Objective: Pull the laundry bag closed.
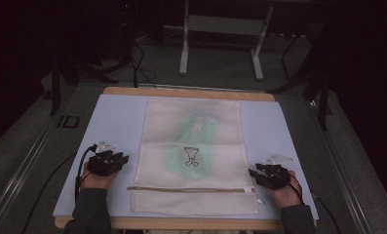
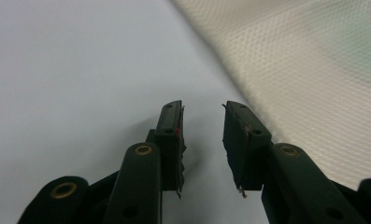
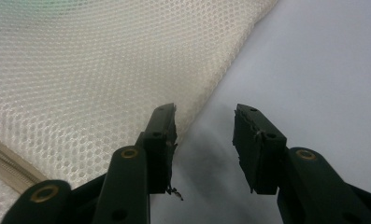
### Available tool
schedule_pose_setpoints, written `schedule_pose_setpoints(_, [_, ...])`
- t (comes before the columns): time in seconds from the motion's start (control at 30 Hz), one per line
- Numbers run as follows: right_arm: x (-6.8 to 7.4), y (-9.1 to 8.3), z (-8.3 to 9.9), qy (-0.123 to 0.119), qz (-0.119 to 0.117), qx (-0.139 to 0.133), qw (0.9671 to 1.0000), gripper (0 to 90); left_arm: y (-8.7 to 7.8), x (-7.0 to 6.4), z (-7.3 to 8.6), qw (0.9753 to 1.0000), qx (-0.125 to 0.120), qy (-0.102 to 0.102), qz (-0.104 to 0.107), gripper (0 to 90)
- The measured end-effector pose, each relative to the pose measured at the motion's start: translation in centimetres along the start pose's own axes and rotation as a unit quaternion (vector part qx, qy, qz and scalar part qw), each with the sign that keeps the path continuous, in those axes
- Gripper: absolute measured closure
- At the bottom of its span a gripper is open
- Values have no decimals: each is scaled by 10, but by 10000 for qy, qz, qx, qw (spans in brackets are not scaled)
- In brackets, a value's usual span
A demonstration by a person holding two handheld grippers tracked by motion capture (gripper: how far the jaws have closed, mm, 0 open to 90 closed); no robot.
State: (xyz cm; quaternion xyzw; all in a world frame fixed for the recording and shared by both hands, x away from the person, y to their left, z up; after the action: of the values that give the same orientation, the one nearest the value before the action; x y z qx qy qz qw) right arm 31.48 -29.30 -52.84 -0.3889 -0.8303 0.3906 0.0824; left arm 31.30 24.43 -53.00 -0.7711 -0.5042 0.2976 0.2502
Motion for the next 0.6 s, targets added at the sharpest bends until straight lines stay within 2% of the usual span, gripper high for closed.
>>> schedule_pose_setpoints(0.17, [1,-3,-3,64,-104,-107,9999,579,2,-3,0,9998,85,103,127,706])
schedule_pose_setpoints(0.23, [2,-1,-3,-47,-92,-20,9999,579,2,-5,0,9996,86,158,214,707])
schedule_pose_setpoints(0.3, [3,1,-2,-69,-148,-24,9999,580,2,-8,0,9990,76,201,399,707])
schedule_pose_setpoints(0.5, [6,0,-5,-140,-230,-45,9996,581,4,-14,0,9977,171,361,555,718])
schedule_pose_setpoints(0.6, [12,0,-9,-273,-310,-32,9991,570,5,-17,0,9967,202,465,638,735])
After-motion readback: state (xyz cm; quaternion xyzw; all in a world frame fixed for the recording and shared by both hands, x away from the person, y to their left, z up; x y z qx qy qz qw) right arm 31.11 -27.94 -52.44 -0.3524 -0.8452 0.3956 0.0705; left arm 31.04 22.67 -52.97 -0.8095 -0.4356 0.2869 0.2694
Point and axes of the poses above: each handheld gripper's, and its own axes: y roughly forward along the jaws, z roughly out of its underside, x roughly to its left, the point moved 1 cm from there along y, roughly forward along the jaws, and after that the axes turned 10 degrees about -y, right-handed, at the moved point
